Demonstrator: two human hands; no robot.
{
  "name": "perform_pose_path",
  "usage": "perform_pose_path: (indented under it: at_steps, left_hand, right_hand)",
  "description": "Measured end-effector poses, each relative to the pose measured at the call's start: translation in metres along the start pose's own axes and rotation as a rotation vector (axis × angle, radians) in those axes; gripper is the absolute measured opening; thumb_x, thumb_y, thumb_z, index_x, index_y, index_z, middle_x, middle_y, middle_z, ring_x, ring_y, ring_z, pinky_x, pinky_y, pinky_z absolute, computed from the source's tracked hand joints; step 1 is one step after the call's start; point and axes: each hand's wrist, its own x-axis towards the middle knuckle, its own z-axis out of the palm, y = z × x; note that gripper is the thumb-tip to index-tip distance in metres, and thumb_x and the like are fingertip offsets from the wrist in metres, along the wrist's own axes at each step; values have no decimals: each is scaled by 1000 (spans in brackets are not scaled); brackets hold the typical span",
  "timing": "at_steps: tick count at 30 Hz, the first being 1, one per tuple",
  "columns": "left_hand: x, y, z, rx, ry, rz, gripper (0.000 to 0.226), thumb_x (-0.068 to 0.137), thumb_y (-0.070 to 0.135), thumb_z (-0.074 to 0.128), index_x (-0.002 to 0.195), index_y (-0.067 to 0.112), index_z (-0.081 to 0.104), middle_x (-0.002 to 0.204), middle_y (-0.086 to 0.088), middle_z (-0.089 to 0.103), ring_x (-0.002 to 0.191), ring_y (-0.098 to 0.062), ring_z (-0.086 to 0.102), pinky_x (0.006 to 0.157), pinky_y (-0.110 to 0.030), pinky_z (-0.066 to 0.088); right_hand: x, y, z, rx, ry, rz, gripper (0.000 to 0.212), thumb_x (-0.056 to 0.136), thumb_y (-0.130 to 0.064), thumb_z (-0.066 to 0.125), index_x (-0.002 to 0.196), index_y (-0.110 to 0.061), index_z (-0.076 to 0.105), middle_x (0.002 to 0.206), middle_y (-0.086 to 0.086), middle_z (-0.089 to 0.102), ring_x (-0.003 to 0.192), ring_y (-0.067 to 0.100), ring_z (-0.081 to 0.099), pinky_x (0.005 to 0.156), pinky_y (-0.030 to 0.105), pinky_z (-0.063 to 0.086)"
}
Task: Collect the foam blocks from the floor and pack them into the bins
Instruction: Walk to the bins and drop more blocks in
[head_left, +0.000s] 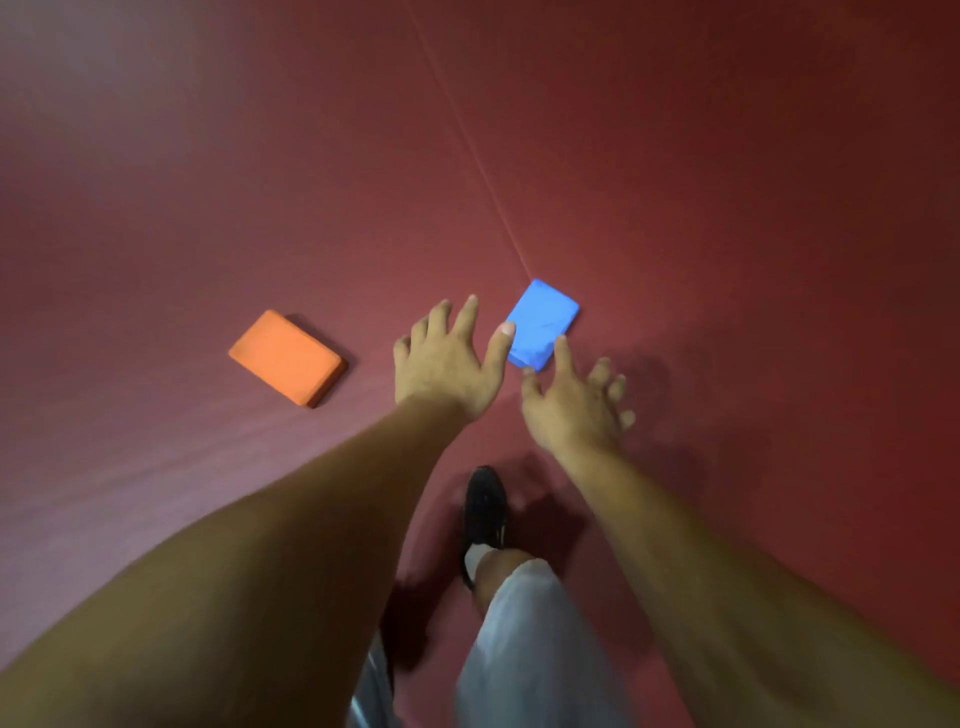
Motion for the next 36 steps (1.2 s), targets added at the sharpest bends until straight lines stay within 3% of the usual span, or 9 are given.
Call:
perform_pose_path:
  at_steps: [10, 17, 23, 26, 30, 36]
  left_hand:
    - [208, -59, 238, 39, -73, 47, 71, 98, 69, 23, 159, 32, 26, 164, -5, 27, 147, -27, 26, 118, -47, 19]
    - [288, -111, 361, 28, -91, 79, 72, 98, 69, 22, 159, 31, 24, 164, -6, 27, 148, -28, 27, 119, -48, 19]
    - [337, -158, 392, 64, -21, 99, 72, 97, 71, 21, 159, 37, 20, 165, -2, 24, 148, -26, 25, 117, -57, 18]
    - [349, -177, 395, 41, -17, 51, 71, 96, 72, 20, 160, 40, 15, 167, 0, 18, 150, -25, 20, 117, -62, 15]
    - [344, -203, 395, 62, -6, 37, 71, 96, 72, 19, 160, 40, 14, 167, 1, 18, 151, -25, 20, 117, -61, 14]
    - [353, -228, 376, 51, 21, 26, 72, 97, 72, 18, 160, 39, 15, 167, 0, 19, 150, -25, 22, 118, -61, 13]
  right_hand:
    - [282, 15, 160, -7, 43, 66, 74, 96, -65, 42, 160, -43, 10, 166, 22, 5, 151, 46, 9, 114, 66, 18]
    - [406, 34, 253, -56, 45, 101, 81, 92, -75, 40, 159, -44, 6, 166, 23, 0, 149, 50, 12, 113, 68, 22]
    - [466, 12, 284, 62, 3, 143, 117, 68, -97, 46, 157, -47, -10, 163, 22, -26, 148, 58, -8, 113, 73, 16]
    - [488, -1, 290, 46, 3, 168, 127, 59, -102, 49, 156, -50, -13, 163, 21, -28, 147, 59, -13, 113, 74, 14]
    - [497, -4, 316, -24, -7, 216, 126, 58, -104, 44, 154, -52, -18, 163, 20, -28, 146, 58, -21, 112, 76, 9]
    - [489, -12, 332, 4, 51, 184, 114, 65, -97, 51, 153, -59, -12, 165, 12, -26, 149, 53, -13, 110, 74, 18]
